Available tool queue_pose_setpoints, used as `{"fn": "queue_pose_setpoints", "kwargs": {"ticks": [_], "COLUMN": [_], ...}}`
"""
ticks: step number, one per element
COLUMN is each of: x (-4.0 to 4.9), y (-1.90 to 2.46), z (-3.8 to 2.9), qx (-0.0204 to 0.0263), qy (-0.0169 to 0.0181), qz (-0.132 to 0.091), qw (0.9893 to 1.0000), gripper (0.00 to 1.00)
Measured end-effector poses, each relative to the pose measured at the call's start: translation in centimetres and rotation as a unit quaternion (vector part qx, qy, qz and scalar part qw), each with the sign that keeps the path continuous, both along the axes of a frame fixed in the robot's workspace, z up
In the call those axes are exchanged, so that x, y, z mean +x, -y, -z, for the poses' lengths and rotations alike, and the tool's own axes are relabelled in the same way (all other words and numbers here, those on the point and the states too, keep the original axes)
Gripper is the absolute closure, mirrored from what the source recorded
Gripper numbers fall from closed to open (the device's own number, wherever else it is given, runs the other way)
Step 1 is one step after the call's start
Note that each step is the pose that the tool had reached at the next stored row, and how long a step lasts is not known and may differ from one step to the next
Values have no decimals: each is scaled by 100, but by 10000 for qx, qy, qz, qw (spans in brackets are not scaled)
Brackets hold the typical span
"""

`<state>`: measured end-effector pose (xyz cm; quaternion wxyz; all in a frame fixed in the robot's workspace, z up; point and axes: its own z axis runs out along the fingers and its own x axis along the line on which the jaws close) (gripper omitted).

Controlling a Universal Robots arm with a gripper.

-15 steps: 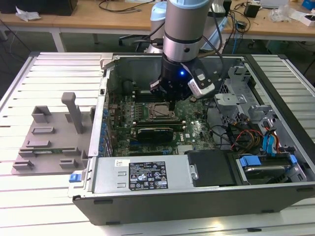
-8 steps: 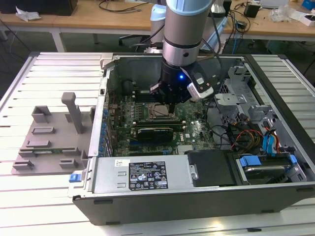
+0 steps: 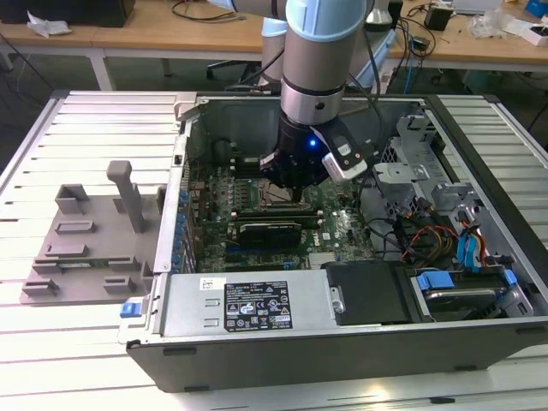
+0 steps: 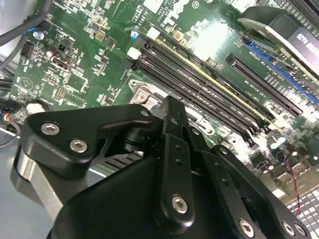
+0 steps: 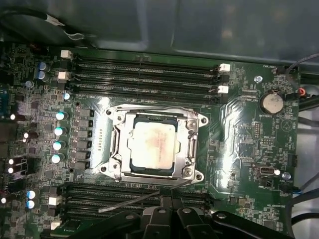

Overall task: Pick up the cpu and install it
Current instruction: 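Install the second cpu locking lever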

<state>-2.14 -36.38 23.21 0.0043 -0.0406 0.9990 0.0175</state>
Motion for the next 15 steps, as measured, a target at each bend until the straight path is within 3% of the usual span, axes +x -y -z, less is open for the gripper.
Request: {"fn": "queue_pose_setpoints", "kwargs": {"ticks": [4, 5, 7, 11, 15], "x": [-42, -62, -104, -202, -341], "y": [61, 69, 73, 75, 75], "z": [22, 24, 53, 181, 218], "qx": [19, 50, 100, 105, 158], "qy": [0, 0, 1, 0, 1], "qz": [0, 0, 0, -1, 0], "qw": [10000, 10000, 10000, 9999, 9999], "gripper": [89, 89, 89, 89, 89]}}
